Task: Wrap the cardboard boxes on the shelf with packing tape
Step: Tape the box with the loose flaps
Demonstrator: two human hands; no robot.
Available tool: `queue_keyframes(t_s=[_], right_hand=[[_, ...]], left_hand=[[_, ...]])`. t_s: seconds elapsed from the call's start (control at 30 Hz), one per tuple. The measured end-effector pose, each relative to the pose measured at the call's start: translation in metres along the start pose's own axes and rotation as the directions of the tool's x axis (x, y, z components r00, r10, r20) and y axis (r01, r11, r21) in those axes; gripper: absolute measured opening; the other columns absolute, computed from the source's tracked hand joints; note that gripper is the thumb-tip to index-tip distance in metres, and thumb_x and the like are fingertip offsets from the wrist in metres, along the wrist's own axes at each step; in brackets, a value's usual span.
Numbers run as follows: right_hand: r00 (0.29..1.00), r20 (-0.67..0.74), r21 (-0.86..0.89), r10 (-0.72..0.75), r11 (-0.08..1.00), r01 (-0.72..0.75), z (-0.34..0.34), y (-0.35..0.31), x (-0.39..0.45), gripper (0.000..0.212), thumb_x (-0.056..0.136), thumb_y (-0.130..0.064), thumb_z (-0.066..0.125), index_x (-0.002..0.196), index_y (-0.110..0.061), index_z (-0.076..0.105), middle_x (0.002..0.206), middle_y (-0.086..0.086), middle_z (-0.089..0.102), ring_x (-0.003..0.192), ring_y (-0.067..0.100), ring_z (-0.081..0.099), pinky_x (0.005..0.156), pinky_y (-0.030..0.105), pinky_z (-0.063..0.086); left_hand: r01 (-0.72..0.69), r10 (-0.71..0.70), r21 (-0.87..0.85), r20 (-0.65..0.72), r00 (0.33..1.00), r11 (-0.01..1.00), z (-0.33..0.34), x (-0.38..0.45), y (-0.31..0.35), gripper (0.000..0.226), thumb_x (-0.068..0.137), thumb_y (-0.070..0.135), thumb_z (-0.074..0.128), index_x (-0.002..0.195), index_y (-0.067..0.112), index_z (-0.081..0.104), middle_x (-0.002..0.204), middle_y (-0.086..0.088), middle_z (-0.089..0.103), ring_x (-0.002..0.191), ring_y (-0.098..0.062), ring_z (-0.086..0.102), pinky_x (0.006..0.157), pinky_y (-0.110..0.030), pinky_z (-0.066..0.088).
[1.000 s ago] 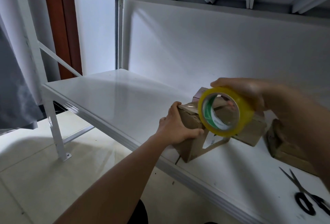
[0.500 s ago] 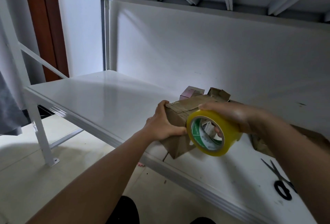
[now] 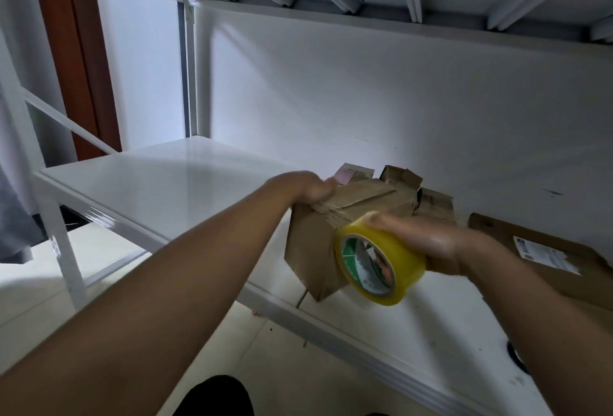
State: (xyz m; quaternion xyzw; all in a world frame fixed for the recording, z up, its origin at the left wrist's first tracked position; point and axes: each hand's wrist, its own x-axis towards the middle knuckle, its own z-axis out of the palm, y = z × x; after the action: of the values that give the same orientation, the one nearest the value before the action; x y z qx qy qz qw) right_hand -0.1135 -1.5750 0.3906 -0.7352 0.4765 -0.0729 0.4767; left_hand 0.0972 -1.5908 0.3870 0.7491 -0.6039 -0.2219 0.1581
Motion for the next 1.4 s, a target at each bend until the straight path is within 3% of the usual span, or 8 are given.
queue_keyframes(t_s=[0.2, 0.33, 0.57, 0.83, 0.97, 1.07, 1.2, 1.4], right_hand=[[0.997, 0.065, 0.169, 0.027, 0.985, -0.038, 0.022, 0.045, 0.012, 0.060, 0.068, -0.063, 0.053, 0.117, -0.027, 0.050, 0.116, 0.001, 0.061, 0.101, 0.018, 0.064, 0.086, 0.029, 0.054], [0.998, 0.052, 0.160, 0.023, 0.987, -0.031, 0.034, 0.053, 0.026, 0.067, 0.063, -0.064, 0.055, 0.120, -0.030, 0.047, 0.118, -0.001, 0.060, 0.107, 0.020, 0.060, 0.100, 0.036, 0.047], [0.994, 0.081, 0.178, 0.070, 0.980, -0.083, 0.032, 0.054, 0.029, 0.062, 0.058, -0.069, 0.058, 0.109, -0.035, 0.050, 0.121, 0.001, 0.060, 0.110, 0.023, 0.060, 0.102, 0.040, 0.045], [0.991, 0.097, 0.220, -0.089, 0.973, 0.066, 0.014, 0.032, 0.009, 0.091, 0.039, -0.073, 0.079, 0.109, -0.015, 0.068, 0.096, 0.012, 0.072, 0.080, 0.019, 0.070, 0.070, 0.028, 0.058], [0.957, 0.097, 0.530, -0.273, 0.828, 0.183, -0.018, -0.007, -0.004, 0.060, 0.039, -0.039, 0.091, 0.089, -0.010, 0.077, 0.083, 0.014, 0.072, 0.065, 0.022, 0.070, 0.053, 0.029, 0.056], [0.939, 0.021, 0.622, -0.342, 0.740, 0.256, -0.007, -0.033, 0.001, 0.045, 0.065, -0.033, 0.074, 0.100, -0.005, 0.069, 0.078, 0.012, 0.071, 0.064, 0.020, 0.069, 0.058, 0.030, 0.057], [0.941, -0.087, 0.549, -0.326, 0.773, 0.319, 0.022, -0.047, 0.012, 0.030, 0.078, -0.032, 0.060, 0.098, -0.009, 0.062, 0.063, 0.004, 0.068, 0.053, 0.013, 0.065, 0.053, 0.024, 0.055], [0.921, -0.183, 0.446, -0.343, 0.806, 0.389, 0.033, -0.063, 0.027, 0.022, 0.090, -0.035, 0.057, 0.086, -0.016, 0.067, 0.066, 0.002, 0.071, 0.056, 0.012, 0.067, 0.051, 0.022, 0.054]], left_hand=[[0.056, -0.053, 0.205, -0.018, 0.998, 0.977, 0.013, 0.009, 0.006, 0.049, 0.105, 0.034, 0.024, 0.146, 0.012, 0.035, 0.150, -0.010, 0.036, 0.130, -0.031, 0.042, 0.101, -0.042, 0.038], [0.073, -0.076, 0.046, 0.084, 0.994, 0.996, 0.006, 0.005, -0.001, 0.060, 0.102, 0.049, 0.023, 0.137, 0.006, 0.046, 0.138, -0.014, 0.049, 0.104, -0.028, 0.053, 0.076, -0.034, 0.045], [0.190, -0.125, -0.270, 0.239, 0.963, 0.944, -0.002, 0.016, -0.032, 0.054, 0.085, 0.074, 0.038, 0.098, 0.024, 0.056, 0.095, 0.005, 0.059, 0.092, -0.014, 0.057, 0.090, -0.038, 0.042], [0.260, -0.158, -0.466, 0.247, 0.956, 0.846, 0.002, 0.018, -0.047, 0.056, 0.086, 0.071, 0.043, 0.095, 0.019, 0.062, 0.091, 0.002, 0.062, 0.077, -0.013, 0.059, 0.068, -0.028, 0.047], [0.367, -0.163, -0.666, 0.350, 0.922, 0.649, 0.029, 0.013, -0.060, 0.052, 0.091, 0.064, 0.043, 0.085, 0.014, 0.057, 0.065, -0.002, 0.063, 0.057, -0.015, 0.060, 0.072, -0.032, 0.052], [0.120, -0.236, -0.772, -0.040, 0.971, 0.624, 0.053, 0.015, -0.051, 0.045, 0.099, 0.041, 0.033, 0.095, 0.005, 0.060, 0.098, -0.014, 0.064, 0.090, -0.028, 0.059, 0.090, -0.042, 0.048], [-0.379, -0.064, -0.537, -0.634, 0.771, 0.754, 0.064, -0.001, -0.059, 0.036, 0.099, 0.032, 0.032, 0.107, 0.015, 0.063, 0.111, -0.005, 0.063, 0.105, -0.022, 0.057, 0.084, -0.031, 0.044], [-0.607, 0.388, -0.206, -0.605, 0.695, 0.767, 0.094, -0.036, -0.081, 0.107, 0.058, 0.076, 0.065, 0.141, 0.037, 0.011, 0.138, 0.035, 0.025, 0.124, 0.012, 0.029, 0.101, -0.012, 0.030]])
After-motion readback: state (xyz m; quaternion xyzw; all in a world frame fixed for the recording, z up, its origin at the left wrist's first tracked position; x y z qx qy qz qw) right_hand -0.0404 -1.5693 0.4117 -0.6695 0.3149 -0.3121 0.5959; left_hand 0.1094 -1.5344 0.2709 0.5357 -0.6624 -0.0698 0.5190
